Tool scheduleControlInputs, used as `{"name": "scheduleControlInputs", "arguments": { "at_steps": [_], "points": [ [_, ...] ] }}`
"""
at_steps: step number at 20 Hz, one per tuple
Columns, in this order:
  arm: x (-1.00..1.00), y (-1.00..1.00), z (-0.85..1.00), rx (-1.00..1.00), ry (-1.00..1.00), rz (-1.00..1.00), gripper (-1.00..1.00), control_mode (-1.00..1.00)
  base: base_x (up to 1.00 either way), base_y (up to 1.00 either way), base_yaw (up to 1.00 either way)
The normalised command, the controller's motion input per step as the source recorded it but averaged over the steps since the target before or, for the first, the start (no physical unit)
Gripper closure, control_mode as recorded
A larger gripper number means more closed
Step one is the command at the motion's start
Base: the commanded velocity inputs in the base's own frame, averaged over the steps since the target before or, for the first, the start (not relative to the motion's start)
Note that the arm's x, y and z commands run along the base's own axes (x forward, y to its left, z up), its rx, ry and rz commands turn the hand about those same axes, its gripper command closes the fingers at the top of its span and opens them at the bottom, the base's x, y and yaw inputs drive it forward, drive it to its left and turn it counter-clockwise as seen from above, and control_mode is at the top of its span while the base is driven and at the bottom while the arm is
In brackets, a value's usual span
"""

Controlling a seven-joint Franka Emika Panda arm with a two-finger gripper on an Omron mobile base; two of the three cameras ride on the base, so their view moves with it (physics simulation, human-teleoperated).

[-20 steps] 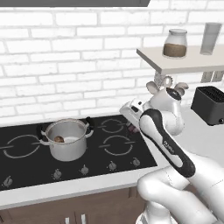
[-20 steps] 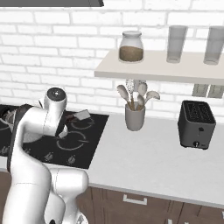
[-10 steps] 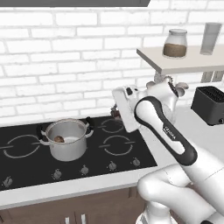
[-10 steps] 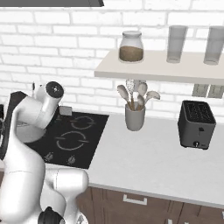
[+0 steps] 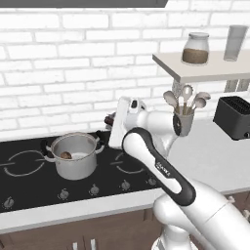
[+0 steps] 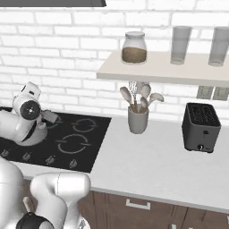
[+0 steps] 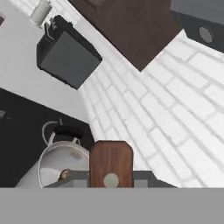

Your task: Put the mushroom and tomato in the pot. Retrieve the spatula and lightly stir the vegetables in the pot.

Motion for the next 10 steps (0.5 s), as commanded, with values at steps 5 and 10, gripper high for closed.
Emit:
{"name": "scheduleControlInputs", "arguments": {
  "at_steps": [5, 10],
  "points": [
    [0.0, 0.55, 0.43, 0.44, 0.09, -0.32, 1.0, -1.0, 0.0, 0.0, 0.0],
    [0.09, 0.44, 0.46, 0.41, 0.1, -0.26, 1.0, -1.0, 0.0, 0.0, 0.0]
  ]
}}
